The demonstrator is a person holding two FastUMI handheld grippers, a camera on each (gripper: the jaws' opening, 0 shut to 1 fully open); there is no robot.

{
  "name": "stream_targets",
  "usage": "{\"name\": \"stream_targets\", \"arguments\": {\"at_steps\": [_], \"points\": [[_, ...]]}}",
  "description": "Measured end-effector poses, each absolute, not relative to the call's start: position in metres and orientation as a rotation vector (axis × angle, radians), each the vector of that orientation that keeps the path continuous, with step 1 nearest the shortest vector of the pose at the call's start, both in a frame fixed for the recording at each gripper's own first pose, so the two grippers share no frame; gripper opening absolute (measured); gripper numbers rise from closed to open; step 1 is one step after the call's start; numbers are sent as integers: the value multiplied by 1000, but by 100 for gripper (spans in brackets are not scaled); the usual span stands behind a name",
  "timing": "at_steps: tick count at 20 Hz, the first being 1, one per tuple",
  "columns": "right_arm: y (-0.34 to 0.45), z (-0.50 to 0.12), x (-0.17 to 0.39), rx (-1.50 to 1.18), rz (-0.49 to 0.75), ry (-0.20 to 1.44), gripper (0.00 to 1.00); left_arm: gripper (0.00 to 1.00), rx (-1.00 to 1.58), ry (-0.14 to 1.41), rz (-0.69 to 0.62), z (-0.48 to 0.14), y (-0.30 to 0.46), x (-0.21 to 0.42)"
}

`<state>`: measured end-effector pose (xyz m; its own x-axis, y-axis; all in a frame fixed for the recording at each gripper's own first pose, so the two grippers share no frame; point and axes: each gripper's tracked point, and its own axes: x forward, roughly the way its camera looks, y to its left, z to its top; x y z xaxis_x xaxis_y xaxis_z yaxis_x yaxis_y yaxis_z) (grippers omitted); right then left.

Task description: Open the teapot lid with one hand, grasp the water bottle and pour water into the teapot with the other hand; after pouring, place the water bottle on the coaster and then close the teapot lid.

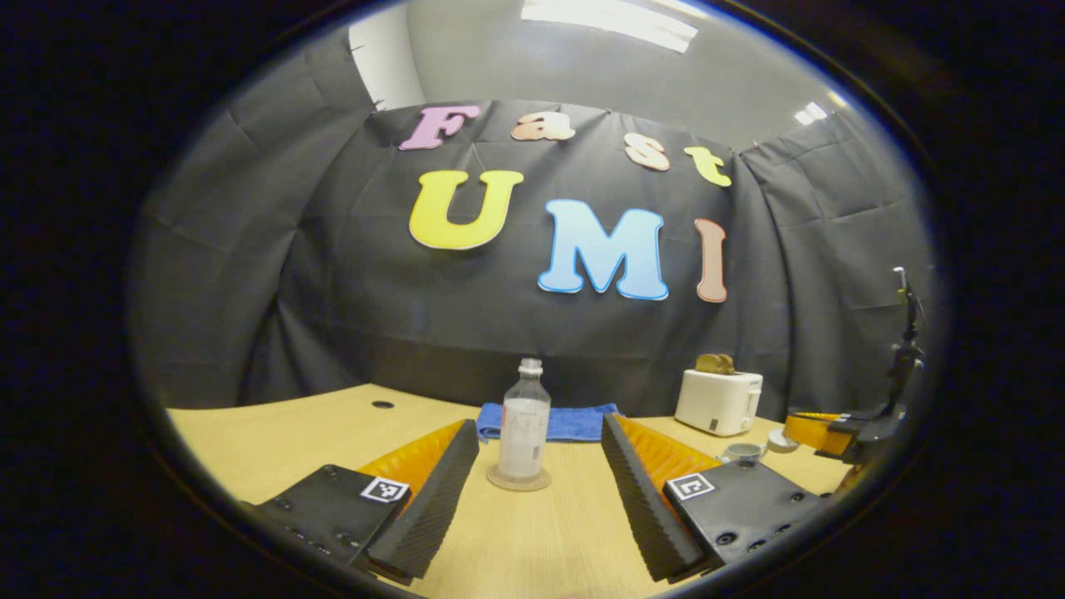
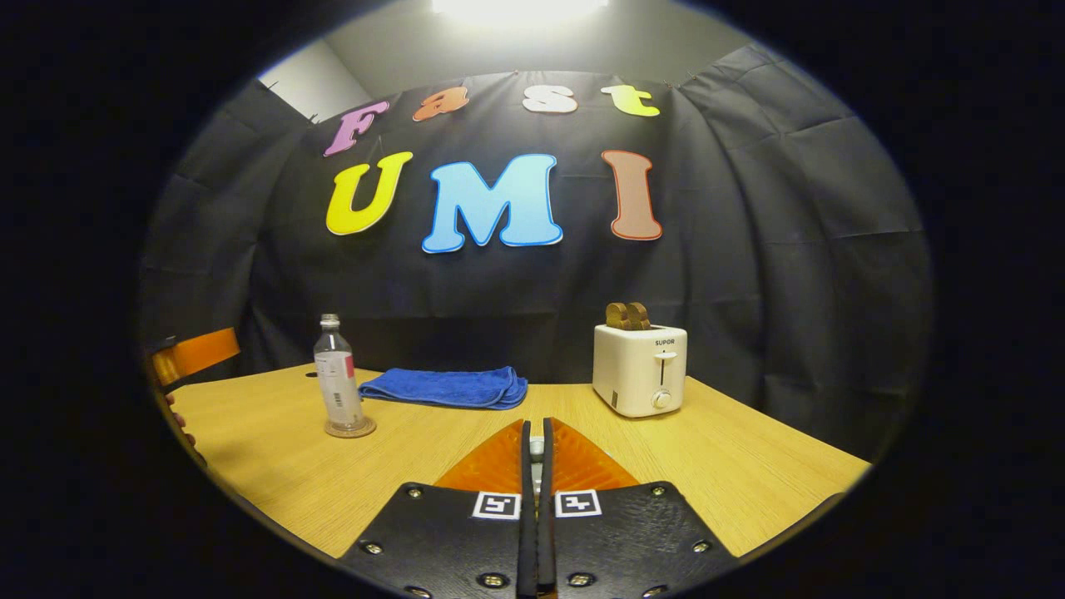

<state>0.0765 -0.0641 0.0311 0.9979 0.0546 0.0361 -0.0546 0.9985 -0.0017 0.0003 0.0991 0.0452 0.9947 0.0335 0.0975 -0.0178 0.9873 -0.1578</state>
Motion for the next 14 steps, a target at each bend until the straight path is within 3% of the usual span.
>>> {"name": "stream_targets", "arguments": {"at_steps": [7,14], "points": [[-65,21,129,-57,14,2,1,99,-175,-52,-37,29,60,-17],[-68,4,140,-28,10,52,1,99,-118,-81,-45,38,56,-19]]}}
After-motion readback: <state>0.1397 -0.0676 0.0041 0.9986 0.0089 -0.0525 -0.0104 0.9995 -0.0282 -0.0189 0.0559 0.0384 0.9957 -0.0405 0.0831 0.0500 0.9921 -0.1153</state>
